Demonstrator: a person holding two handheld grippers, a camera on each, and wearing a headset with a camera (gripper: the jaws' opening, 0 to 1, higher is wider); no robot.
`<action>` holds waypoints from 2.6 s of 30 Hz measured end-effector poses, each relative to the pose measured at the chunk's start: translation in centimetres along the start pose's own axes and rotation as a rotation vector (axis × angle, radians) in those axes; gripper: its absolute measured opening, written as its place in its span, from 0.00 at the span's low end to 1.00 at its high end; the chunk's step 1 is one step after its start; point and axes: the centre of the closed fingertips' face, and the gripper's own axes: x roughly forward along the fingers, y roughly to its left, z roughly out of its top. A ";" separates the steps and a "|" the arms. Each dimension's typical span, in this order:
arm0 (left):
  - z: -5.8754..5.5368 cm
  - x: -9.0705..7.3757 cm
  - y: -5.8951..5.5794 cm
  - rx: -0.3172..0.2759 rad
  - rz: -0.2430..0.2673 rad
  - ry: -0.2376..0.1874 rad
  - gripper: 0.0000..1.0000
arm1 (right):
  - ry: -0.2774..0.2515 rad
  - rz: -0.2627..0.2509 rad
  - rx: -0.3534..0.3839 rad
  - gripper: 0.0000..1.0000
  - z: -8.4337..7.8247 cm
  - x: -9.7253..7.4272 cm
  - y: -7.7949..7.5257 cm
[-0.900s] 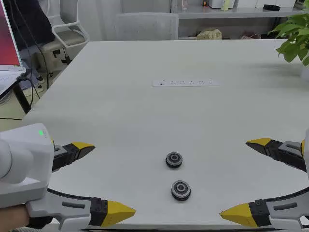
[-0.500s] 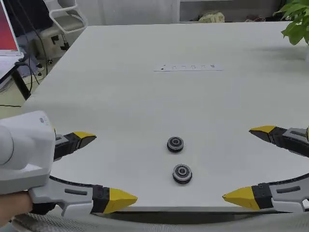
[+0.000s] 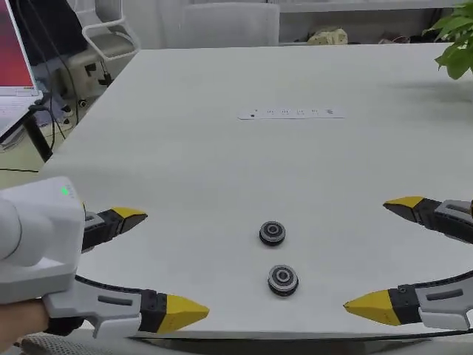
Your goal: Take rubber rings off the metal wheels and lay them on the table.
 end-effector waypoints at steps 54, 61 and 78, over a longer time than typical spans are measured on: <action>2.0 0.4 0.2 0.091 -0.028 -0.076 0.84 | 0.018 0.010 -0.008 0.90 0.0 0.4 -0.3; 2.6 0.7 0.4 0.108 -0.039 -0.079 0.80 | 0.016 0.013 -0.017 0.89 0.4 0.6 -0.7; 3.8 2.4 1.4 0.115 -0.058 -0.084 0.76 | 0.012 0.017 -0.028 0.87 0.9 1.5 -2.2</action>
